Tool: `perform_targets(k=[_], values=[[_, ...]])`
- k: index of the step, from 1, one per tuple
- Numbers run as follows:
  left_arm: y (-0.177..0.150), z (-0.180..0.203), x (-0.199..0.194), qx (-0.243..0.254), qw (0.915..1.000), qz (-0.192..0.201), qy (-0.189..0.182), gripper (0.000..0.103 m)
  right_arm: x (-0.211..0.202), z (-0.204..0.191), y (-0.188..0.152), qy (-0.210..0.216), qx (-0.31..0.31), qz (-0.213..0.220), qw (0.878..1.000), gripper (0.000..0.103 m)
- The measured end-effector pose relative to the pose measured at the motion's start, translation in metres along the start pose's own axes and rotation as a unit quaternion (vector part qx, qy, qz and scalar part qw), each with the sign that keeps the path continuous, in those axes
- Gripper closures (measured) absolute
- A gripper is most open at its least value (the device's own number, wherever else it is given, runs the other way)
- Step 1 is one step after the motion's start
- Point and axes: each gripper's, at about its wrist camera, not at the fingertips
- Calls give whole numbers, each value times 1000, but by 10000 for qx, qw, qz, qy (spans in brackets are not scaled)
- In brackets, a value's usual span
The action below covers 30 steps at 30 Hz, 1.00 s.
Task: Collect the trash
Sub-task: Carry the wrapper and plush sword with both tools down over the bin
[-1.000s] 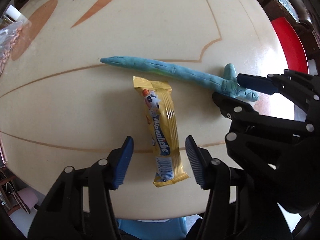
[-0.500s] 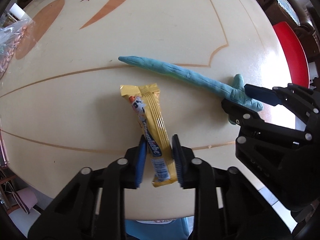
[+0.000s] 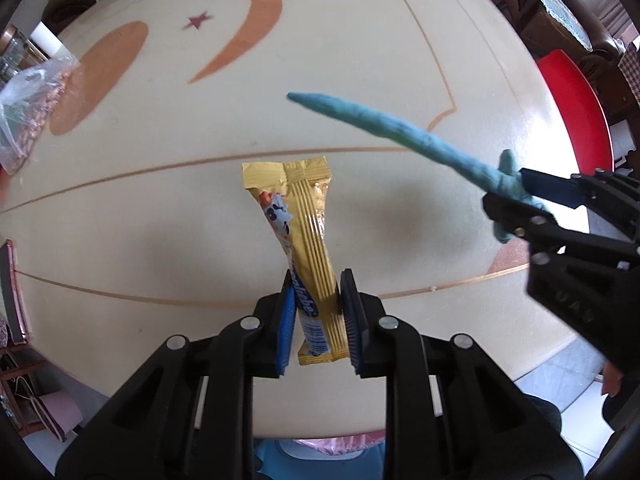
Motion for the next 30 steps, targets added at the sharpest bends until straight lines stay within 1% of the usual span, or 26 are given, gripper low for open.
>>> perform_targets(k=[1, 2, 6, 12, 18, 23, 30], values=[[-2, -1, -5, 8, 10000, 83, 3, 80, -8, 0, -1, -29, 12, 82, 10000, 64], [-21, 12, -9, 20, 9999, 149, 5, 80, -14, -1, -2, -51, 20, 146, 9999, 64], [-34, 17, -32, 113, 9988, 486, 1, 80, -38, -6, -10, -181, 56, 388, 9991, 64], [-53, 12, -68, 248, 9954, 928, -58, 80, -79, -21, -20, -302, 88, 707, 9970, 64], [-79, -1, -110, 371, 9896, 1386, -86, 80, -127, -44, -46, -390, 86, 1019, 9940, 64], [-108, -7, -135, 551, 9851, 1620, -178, 80, -153, -68, -72, -413, 121, 1219, 9916, 64], [-142, -19, -153, 643, 9820, 1745, -335, 80, -185, -101, -111, -473, 121, 1418, 9887, 64]])
Point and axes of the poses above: each gripper's, at about its wrist camera, not at the fingertips, and x roughly the way its jaws point, z to its right, y to its top, and after that the axes turned 15 degrees about -x, right-handed
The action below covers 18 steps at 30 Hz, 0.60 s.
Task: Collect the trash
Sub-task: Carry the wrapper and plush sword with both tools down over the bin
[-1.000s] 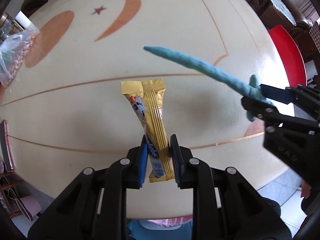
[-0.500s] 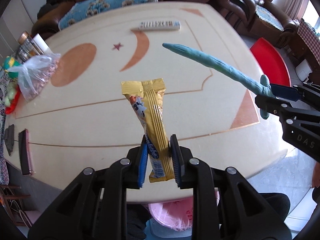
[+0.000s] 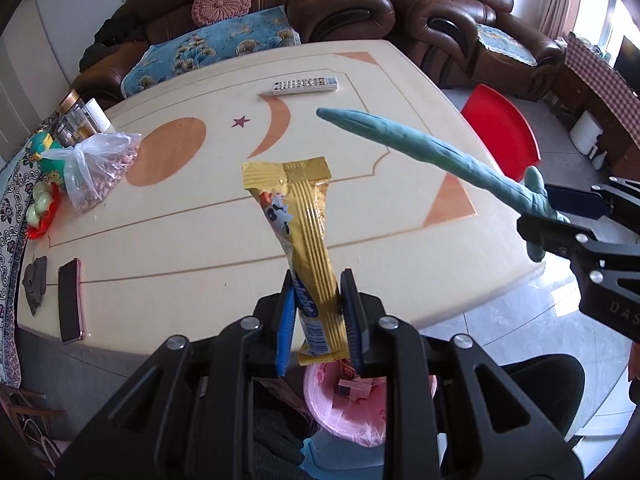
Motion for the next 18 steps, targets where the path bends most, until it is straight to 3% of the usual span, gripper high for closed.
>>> perform_targets(k=[18], values=[[-68, -10, -32, 114, 9996, 127, -215, 80, -42, -43, -79, -11, 235, 45, 9997, 64]])
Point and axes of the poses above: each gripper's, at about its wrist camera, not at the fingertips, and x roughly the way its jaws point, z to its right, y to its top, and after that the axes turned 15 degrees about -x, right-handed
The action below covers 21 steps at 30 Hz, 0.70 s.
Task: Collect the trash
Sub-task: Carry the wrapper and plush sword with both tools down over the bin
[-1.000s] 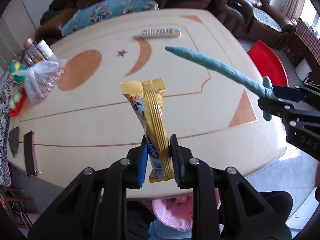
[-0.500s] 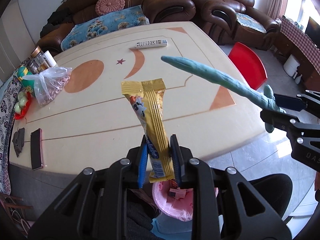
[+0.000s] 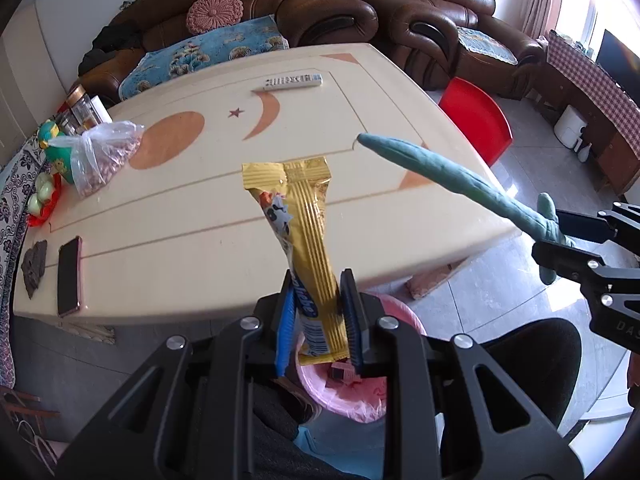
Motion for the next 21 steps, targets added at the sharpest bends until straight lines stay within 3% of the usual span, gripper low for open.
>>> perform_targets(k=[9, 21], values=[[-30, -2, 11, 27, 9997, -148, -174, 80, 14, -14, -37, 187, 159, -192, 9995, 64], [-67, -10, 67, 28, 9976, -678, -128, 80, 62, -25, -74, 421, 424, -672, 9959, 64]])
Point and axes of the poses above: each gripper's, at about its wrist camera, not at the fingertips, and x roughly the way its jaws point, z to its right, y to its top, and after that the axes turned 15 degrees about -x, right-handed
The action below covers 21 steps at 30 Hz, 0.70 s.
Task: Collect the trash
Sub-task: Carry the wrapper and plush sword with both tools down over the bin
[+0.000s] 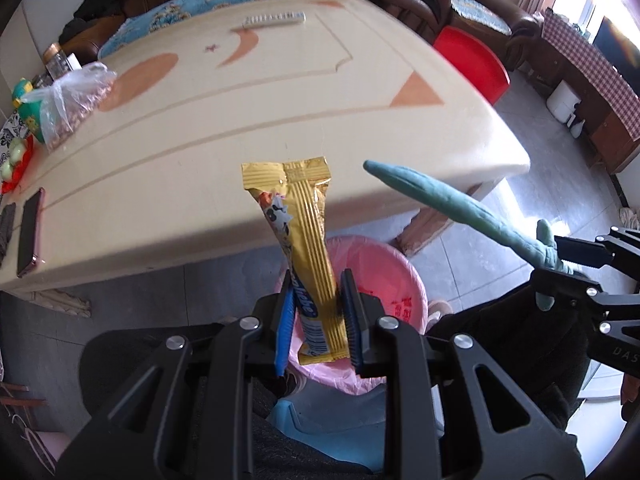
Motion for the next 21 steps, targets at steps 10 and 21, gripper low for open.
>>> perform_targets(k=[10, 21], values=[[-14, 0, 51, -16, 9994, -311, -143, 80, 60, -4, -20, 186, 53, -498, 9986, 64], [-30, -8, 129, -160, 9946, -1027, -20, 80, 149, 7, -38, 475, 294, -1255, 9905, 64]])
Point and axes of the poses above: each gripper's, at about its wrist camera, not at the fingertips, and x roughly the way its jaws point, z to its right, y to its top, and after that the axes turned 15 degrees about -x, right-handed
